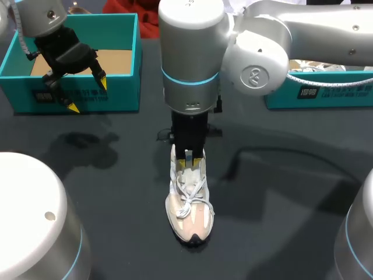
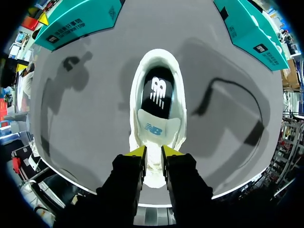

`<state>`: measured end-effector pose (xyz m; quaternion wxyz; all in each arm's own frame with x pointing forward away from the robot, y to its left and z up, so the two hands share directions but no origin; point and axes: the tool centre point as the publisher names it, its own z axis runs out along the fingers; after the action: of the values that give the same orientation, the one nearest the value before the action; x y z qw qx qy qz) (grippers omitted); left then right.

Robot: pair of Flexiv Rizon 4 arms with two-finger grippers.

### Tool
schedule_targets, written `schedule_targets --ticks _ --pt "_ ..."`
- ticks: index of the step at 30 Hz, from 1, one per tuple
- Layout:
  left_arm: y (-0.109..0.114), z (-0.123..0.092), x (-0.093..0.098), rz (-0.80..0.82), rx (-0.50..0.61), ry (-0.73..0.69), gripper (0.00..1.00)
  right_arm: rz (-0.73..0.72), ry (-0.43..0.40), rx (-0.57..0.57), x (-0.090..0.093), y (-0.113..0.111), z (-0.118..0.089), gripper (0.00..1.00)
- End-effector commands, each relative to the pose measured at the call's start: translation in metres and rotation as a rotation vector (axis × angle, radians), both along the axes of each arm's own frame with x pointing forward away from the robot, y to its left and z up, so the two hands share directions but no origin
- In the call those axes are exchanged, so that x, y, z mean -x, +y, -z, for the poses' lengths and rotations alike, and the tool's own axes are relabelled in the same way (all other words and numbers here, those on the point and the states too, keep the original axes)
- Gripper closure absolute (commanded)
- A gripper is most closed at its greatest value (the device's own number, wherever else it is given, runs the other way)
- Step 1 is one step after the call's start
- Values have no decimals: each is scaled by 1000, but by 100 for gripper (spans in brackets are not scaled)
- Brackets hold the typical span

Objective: Take the shoe out of the shoebox, open the shoe tongue, remove and reinsert the insole, then place the shoe into the shoebox

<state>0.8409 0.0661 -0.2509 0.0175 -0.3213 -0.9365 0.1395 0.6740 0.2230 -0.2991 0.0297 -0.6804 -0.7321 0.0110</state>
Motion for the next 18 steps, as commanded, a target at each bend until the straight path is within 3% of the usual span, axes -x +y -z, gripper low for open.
schedule_targets --ticks 1,9,18 --pt "0 0 0 1 -2 -1 0 -10 15 -13 -9 -6 15 80" --pt "0 0 0 1 -2 -1 0 -37 42 -50 -21 -10 39 78" --pt "0 0 0 1 -2 -1 0 -65 -12 -3 -17 -2 15 76"
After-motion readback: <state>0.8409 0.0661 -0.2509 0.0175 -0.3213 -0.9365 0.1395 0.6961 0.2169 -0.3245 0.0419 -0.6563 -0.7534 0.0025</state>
